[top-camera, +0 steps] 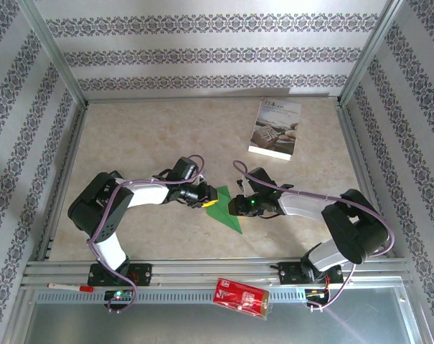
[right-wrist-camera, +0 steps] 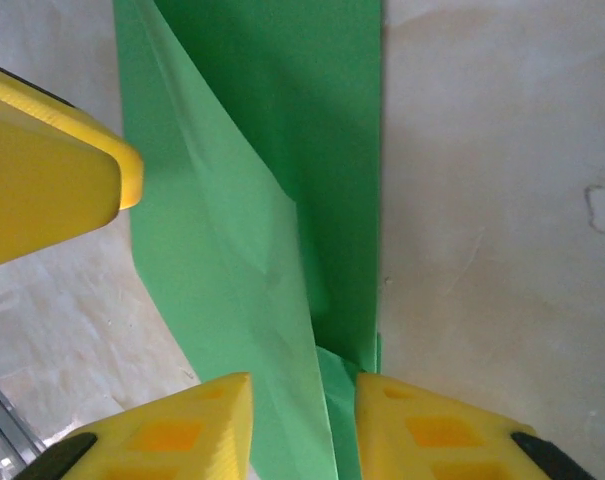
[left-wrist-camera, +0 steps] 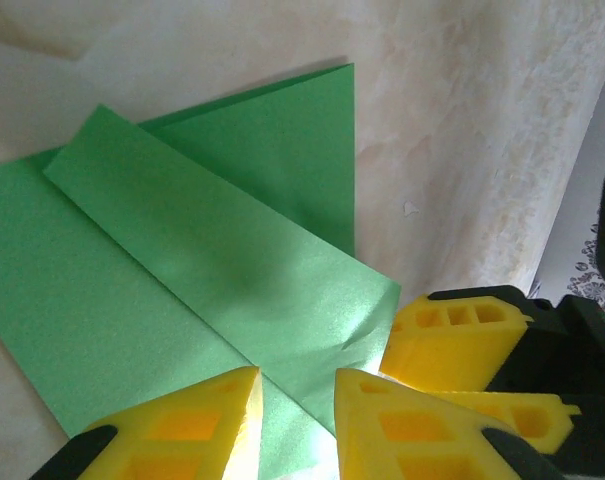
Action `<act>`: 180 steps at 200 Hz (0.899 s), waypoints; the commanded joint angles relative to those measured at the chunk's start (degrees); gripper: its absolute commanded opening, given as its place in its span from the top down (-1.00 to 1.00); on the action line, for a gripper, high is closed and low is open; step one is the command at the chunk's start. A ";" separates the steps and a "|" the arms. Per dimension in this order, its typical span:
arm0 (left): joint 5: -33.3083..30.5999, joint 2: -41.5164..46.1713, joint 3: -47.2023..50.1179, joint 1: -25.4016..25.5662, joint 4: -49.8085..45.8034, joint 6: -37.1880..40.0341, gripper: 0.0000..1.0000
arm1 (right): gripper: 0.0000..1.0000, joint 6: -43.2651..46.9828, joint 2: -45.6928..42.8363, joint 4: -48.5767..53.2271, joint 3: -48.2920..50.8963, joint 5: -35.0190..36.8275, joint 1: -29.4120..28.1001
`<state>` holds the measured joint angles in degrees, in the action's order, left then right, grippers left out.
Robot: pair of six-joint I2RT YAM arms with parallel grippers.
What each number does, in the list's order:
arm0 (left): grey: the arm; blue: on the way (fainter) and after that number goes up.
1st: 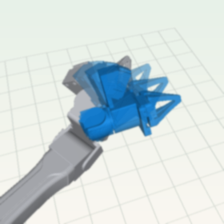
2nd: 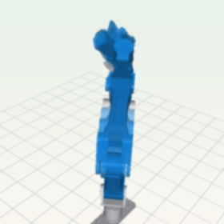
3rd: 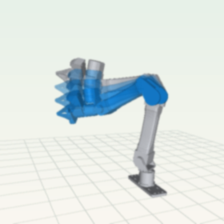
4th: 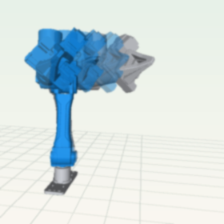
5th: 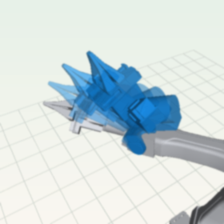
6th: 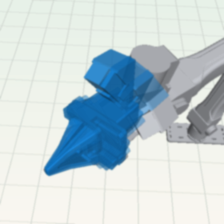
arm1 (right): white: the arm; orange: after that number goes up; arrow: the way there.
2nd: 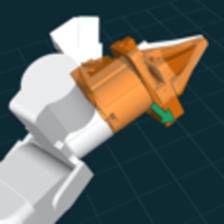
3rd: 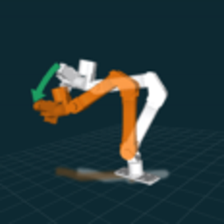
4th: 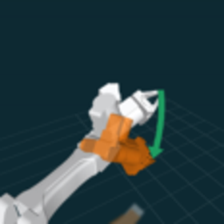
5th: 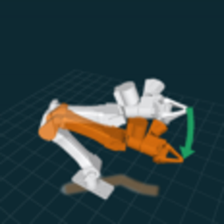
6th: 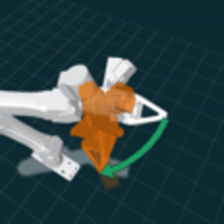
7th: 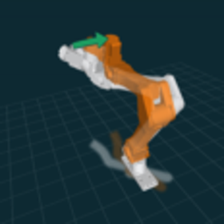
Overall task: Fold a paper plane with a square sheet of paper (pick it up from the middle)
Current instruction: Turn over the paper at the center of the table.
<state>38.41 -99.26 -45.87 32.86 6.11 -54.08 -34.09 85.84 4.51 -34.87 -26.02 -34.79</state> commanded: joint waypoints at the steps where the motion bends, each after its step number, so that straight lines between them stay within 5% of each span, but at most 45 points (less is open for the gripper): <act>1: 0.17 1.86 -0.20 -1.10 0.24 0.12 0.50 | 0.41 0.60 1.20 -2.95 -1.32 -0.96 -1.02; 36: 0.30 2.40 -0.35 -1.82 -0.51 0.55 0.50 | 0.60 -0.17 2.77 -4.53 -1.20 -1.12 -1.15; 70: 0.29 3.52 -0.49 -3.67 -2.04 0.77 0.50 | 1.00 -1.15 3.09 -6.10 -1.38 -2.27 -0.67; 108: -0.45 9.67 -2.23 -9.01 -8.79 2.65 0.50 | 1.00 1.76 -6.77 4.40 -3.03 1.15 6.31; 145: -3.93 16.44 -3.92 -14.21 -17.36 5.98 0.48 | 1.00 12.99 -17.67 32.53 -15.77 30.38 7.47; 180: -5.81 19.74 -3.88 -19.26 -21.07 7.38 0.46 | 1.00 14.99 -11.05 47.90 -25.40 61.49 -3.98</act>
<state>35.07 -81.06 -49.06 16.69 -7.92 -49.54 -22.96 68.82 33.82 -56.60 8.43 -31.94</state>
